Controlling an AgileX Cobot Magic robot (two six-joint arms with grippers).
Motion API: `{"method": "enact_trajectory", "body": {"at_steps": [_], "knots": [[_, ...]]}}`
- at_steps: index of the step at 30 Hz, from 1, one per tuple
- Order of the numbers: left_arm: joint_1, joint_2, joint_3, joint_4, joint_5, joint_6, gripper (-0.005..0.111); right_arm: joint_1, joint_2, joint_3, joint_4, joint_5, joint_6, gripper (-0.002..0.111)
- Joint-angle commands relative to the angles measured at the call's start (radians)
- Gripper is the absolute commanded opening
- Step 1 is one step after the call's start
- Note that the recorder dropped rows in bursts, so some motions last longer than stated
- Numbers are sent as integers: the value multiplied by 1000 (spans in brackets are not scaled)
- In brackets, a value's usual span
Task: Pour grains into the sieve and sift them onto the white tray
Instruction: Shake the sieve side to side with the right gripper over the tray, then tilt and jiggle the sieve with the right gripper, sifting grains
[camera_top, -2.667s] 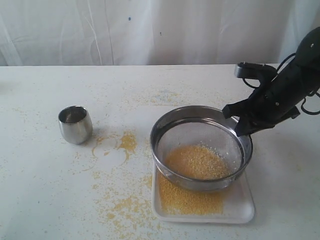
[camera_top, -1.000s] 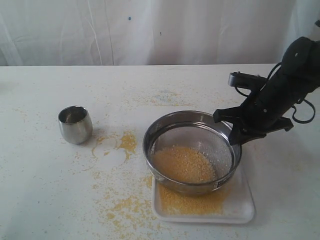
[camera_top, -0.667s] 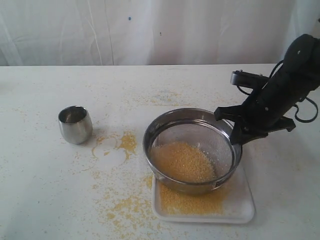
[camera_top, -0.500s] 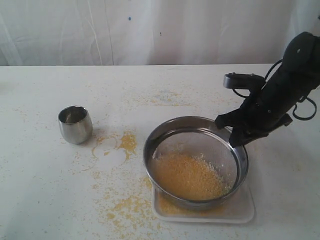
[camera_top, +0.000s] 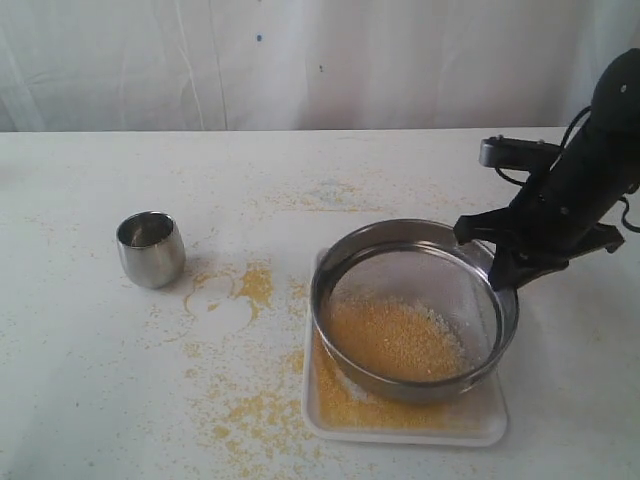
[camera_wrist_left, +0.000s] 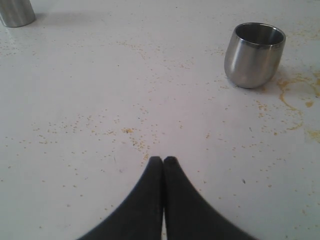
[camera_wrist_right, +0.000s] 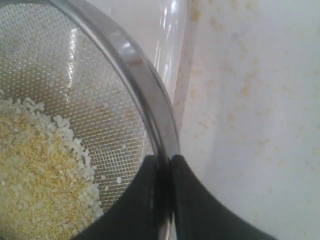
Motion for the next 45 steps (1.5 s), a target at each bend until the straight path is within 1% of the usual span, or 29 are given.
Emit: {"method": "enact_trajectory", "body": {"at_steps": [1, 3, 4, 5, 6, 7, 9, 12, 16, 18, 21, 22, 25, 28, 29, 30, 31, 32, 33, 34, 36, 38, 40, 42, 44, 45], "knots": [[1, -5, 3, -8, 0, 0, 0, -14, -6, -4, 27, -87, -19, 0], [1, -5, 3, -8, 0, 0, 0, -21, -6, -13, 38, 59, 8, 0], [1, -5, 3, -8, 0, 0, 0, -21, -8, -9, 40, 138, -14, 0], [1, -5, 3, -8, 0, 0, 0, -19, -8, 3, 48, 174, -71, 0], [1, -5, 3, -8, 0, 0, 0, -15, -8, 7, 64, 162, -131, 0], [1, -5, 3, -8, 0, 0, 0, -13, -5, 7, 90, 105, -155, 0], [1, -5, 3, -8, 0, 0, 0, -21, 9, -11, 99, 5, -126, 0], [1, -5, 3, -8, 0, 0, 0, -48, 29, -50, 117, 11, -39, 0], [1, -5, 3, -8, 0, 0, 0, -87, 33, -50, 131, -23, -56, 0], [1, -5, 3, -8, 0, 0, 0, -119, 50, -57, 157, 44, -82, 0], [1, -5, 3, -8, 0, 0, 0, -167, 91, -67, 246, 284, -205, 0], [1, -5, 3, -8, 0, 0, 0, -174, 100, -67, 284, 294, -229, 0], [1, -5, 3, -8, 0, 0, 0, -176, 103, -65, 347, 294, -235, 0], [1, -5, 3, -8, 0, 0, 0, -176, 104, -72, 356, 155, -178, 0], [1, -5, 3, -8, 0, 0, 0, -176, 106, -72, 356, 133, -146, 0], [1, -5, 3, -8, 0, 0, 0, -176, 106, -72, 356, 144, -122, 0], [1, -5, 3, -8, 0, 0, 0, -176, 106, -69, 356, 191, -112, 0], [1, -5, 3, -8, 0, 0, 0, -172, 106, -54, 356, 266, -123, 0], [1, -5, 3, -8, 0, 0, 0, -161, 103, -38, 356, 294, -155, 0], [1, -5, 3, -8, 0, 0, 0, -151, 100, -17, 356, 283, -190, 0], [1, -5, 3, -8, 0, 0, 0, -147, 100, -3, 337, 176, -209, 0], [1, -5, 3, -8, 0, 0, 0, -151, 111, -3, 323, 37, -140, 0], [1, -5, 3, -8, 0, 0, 0, -158, 113, -3, 318, 18, -71, 0], [1, -5, 3, -8, 0, 0, 0, -158, 109, 11, 316, 110, -66, 0], [1, -5, 3, -8, 0, 0, 0, -143, 107, 18, 322, 54, -136, 0], [1, -5, 3, -8, 0, 0, 0, -142, 107, 16, 322, -22, -156, 0]]}}
